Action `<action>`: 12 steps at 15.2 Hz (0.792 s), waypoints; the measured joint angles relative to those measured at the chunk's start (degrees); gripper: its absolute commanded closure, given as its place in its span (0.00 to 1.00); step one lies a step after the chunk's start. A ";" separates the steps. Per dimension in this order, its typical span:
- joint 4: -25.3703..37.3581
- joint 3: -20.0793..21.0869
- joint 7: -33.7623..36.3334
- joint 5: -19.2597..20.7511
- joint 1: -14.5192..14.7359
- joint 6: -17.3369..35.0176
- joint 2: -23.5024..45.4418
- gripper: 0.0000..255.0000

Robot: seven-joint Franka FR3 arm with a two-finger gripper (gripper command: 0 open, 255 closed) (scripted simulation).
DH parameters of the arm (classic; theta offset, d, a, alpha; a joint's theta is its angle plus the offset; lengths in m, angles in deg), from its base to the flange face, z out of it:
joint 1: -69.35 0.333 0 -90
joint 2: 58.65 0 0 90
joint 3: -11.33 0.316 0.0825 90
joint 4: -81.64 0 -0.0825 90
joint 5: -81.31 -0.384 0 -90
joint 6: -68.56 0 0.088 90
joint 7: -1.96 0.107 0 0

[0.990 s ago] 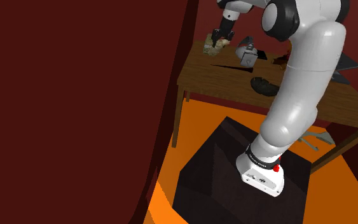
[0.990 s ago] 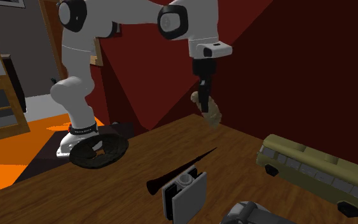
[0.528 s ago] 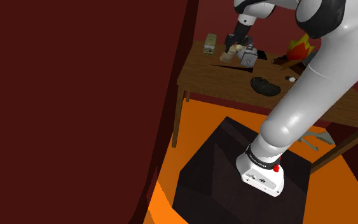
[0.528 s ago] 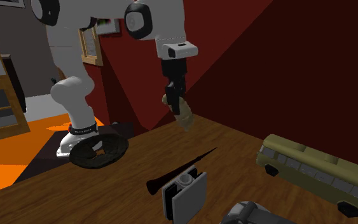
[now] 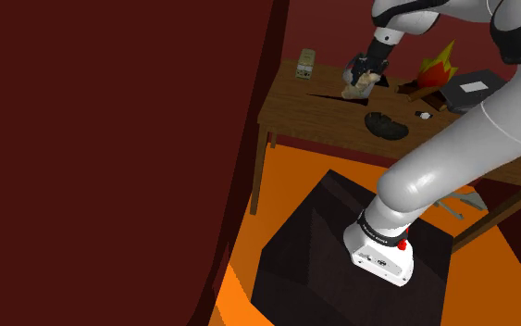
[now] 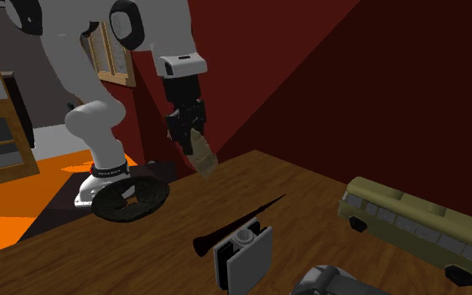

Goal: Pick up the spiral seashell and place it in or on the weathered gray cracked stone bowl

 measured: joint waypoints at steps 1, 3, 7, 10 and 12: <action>-1.50 -0.18 -0.32 1.20 -0.83 -0.25 -1.99 1.00; -3.59 -0.41 -0.84 2.94 -2.19 -0.82 -4.95 1.00; -7.88 -1.19 -2.76 7.02 -5.94 -2.81 -11.87 1.00; -10.64 -1.86 -4.44 9.73 -8.81 -4.28 -16.44 1.00; -12.22 -2.62 -5.90 11.38 -10.69 -5.05 -19.00 1.00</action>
